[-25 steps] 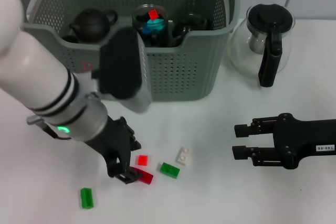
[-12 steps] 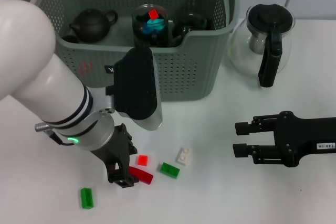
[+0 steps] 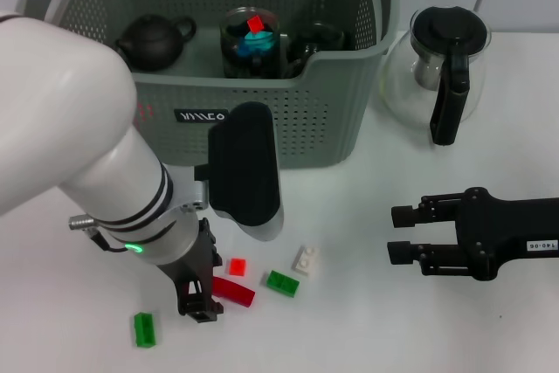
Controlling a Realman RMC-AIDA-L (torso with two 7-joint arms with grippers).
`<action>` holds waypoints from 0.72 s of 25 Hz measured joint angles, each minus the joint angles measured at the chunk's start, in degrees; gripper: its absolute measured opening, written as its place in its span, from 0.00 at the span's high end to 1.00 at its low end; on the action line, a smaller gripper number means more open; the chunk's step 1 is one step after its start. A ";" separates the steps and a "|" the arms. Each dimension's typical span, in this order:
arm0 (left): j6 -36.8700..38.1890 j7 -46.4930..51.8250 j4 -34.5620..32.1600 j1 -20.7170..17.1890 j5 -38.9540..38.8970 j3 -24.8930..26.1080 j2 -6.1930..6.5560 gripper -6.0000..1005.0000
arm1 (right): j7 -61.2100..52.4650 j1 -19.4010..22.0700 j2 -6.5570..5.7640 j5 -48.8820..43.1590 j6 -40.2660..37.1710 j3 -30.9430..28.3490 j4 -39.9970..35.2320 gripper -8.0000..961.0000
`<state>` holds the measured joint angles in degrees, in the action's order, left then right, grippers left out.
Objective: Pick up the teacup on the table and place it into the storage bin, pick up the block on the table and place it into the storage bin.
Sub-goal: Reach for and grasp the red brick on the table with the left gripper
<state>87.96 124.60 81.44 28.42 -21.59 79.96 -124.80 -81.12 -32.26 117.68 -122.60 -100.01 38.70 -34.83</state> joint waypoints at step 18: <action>-0.73 1.91 -0.93 0.91 0.61 -2.18 0.09 0.55 | 0.00 0.12 -0.08 -0.01 0.00 0.41 0.02 0.38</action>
<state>87.23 126.51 80.51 29.33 -20.98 77.78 -124.71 -81.12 -32.15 117.60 -122.61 -100.02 39.11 -34.80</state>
